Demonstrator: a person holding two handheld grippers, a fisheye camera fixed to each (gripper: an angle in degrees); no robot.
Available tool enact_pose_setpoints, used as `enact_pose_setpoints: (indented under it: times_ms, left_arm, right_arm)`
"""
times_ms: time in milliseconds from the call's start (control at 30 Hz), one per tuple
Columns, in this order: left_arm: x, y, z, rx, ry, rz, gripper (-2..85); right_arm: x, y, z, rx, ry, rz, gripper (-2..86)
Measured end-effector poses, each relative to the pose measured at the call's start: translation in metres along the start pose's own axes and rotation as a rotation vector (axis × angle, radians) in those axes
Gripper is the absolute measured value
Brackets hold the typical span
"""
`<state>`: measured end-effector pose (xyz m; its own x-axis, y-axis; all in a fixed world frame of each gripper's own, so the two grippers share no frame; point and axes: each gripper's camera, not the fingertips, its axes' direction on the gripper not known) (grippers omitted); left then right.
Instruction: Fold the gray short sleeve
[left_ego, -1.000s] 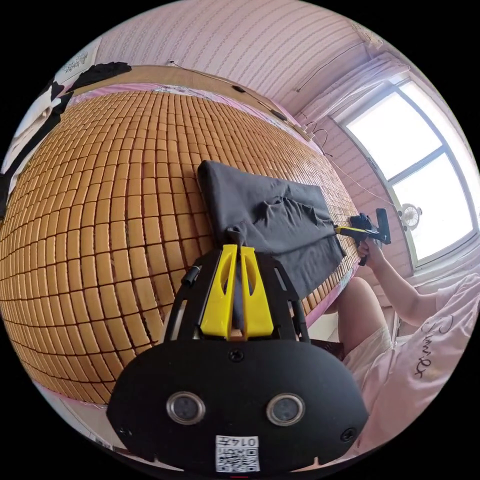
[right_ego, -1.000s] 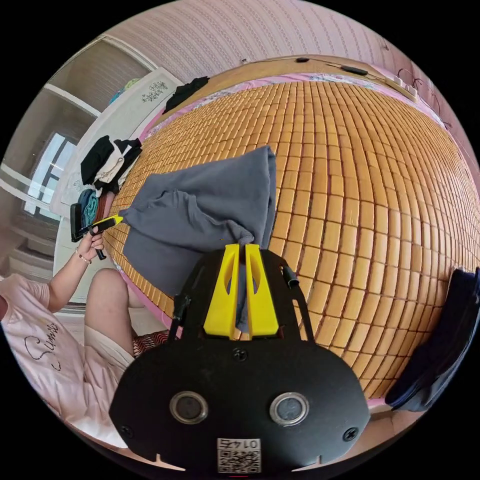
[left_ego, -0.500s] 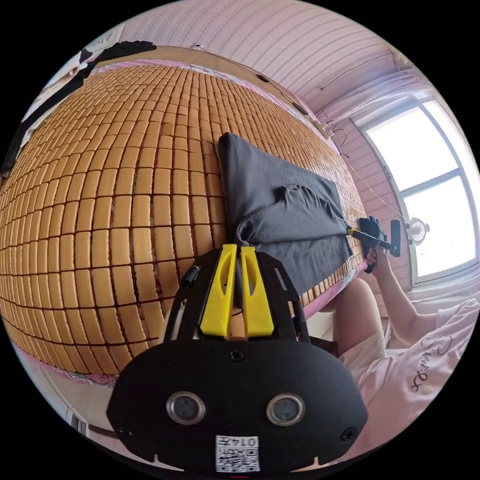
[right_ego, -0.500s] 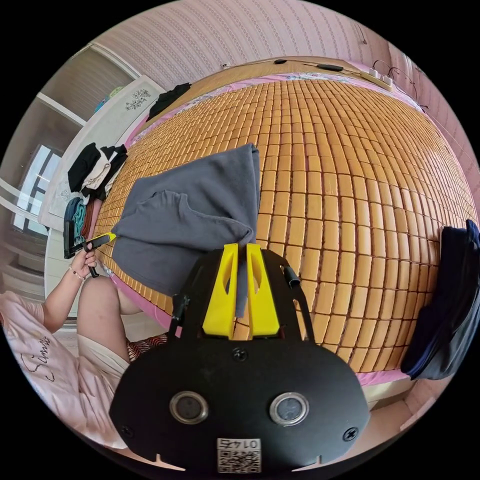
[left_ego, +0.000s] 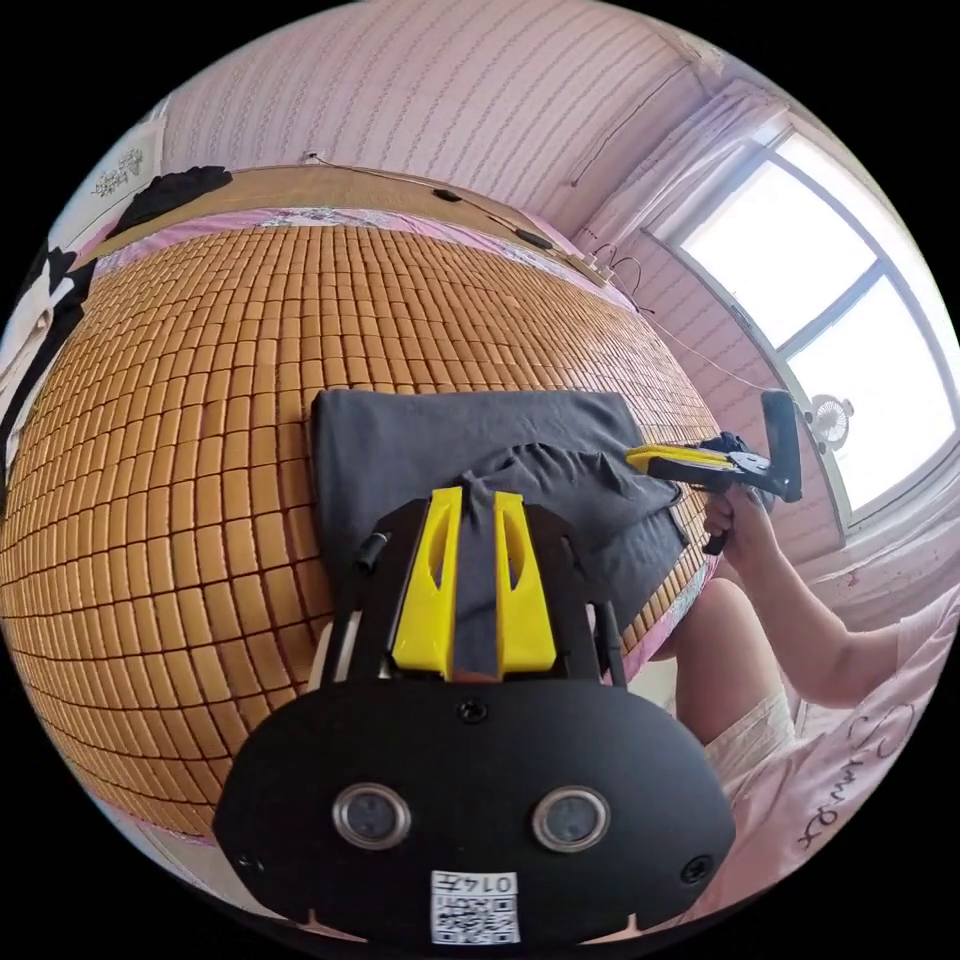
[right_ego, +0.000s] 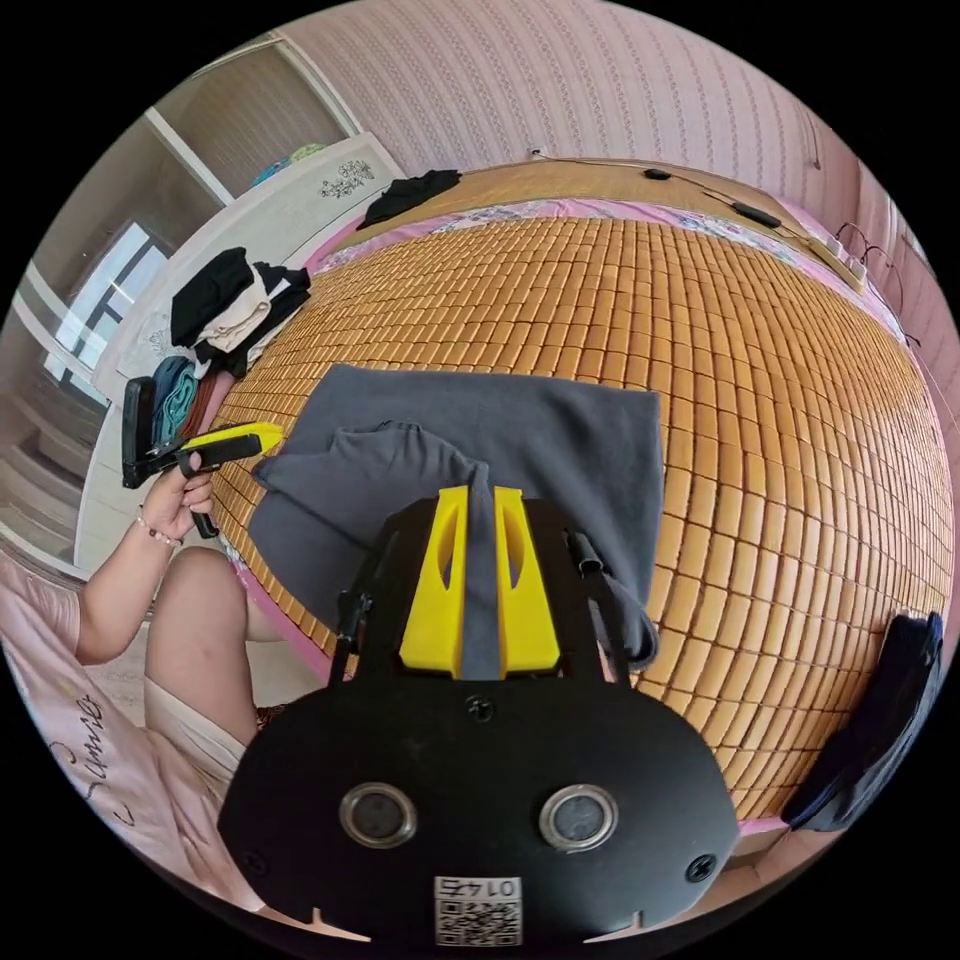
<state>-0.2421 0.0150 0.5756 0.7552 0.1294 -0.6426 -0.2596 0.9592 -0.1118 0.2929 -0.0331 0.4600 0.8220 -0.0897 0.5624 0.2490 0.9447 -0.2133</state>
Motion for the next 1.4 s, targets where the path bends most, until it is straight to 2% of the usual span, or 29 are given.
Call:
enact_pose_setpoints:
  times_ms: [67, 133, 267, 400, 500, 633, 833, 1000, 1133, 1267, 1400]
  left_arm:
    - [0.011, -0.01, 0.027, -0.043, -0.056, -0.002, 7.4]
    - [0.014, -0.011, 0.048, -0.119, -0.103, 0.005, 6.3]
    - [0.032, 0.003, 0.028, -0.088, -0.074, 0.07, 0.9]
    - [0.057, 0.036, -0.012, -0.057, 0.057, 0.17, 0.4]
    - [0.073, 0.073, -0.02, -0.158, 0.12, 0.213, 1.5]
    - [0.087, 0.114, -0.021, -0.235, 0.085, 0.155, 4.3]
    - [0.119, 0.111, -0.019, -0.191, 0.003, 0.16, 6.0]
    - [0.137, 0.107, 0.006, -0.256, -0.071, 0.176, 3.2]
    - [0.15, 0.112, -0.01, -0.285, -0.075, 0.222, 0.3]
    - [0.151, 0.122, -0.016, -0.356, -0.06, 0.214, 3.9]
    - [0.163, 0.118, -0.042, -0.313, -0.036, 0.239, 5.2]
  right_arm:
    - [-0.003, -0.008, 0.019, -0.035, -0.004, 0.031, 7.0]
    - [-0.005, -0.008, 0.034, -0.074, -0.058, 0.058, 4.0]
    - [-0.011, 0.01, 0.019, -0.016, -0.092, 0.025, 2.2]
    - [-0.037, 0.043, -0.011, -0.033, -0.146, -0.17, 1.6]
    - [-0.056, 0.072, -0.02, -0.137, -0.153, -0.29, 1.7]
    - [-0.066, 0.1, -0.016, -0.251, -0.122, -0.27, 4.4]
    - [-0.111, 0.099, -0.013, -0.168, -0.084, -0.289, 7.3]
    - [-0.132, 0.1, 0.011, -0.245, 0.04, -0.289, 5.2]
    - [-0.139, 0.111, -0.01, -0.225, -0.001, -0.301, 2.0]
    - [-0.135, 0.123, -0.013, -0.275, -0.046, -0.277, 2.6]
    - [-0.137, 0.123, -0.025, -0.315, -0.091, -0.289, 4.7]
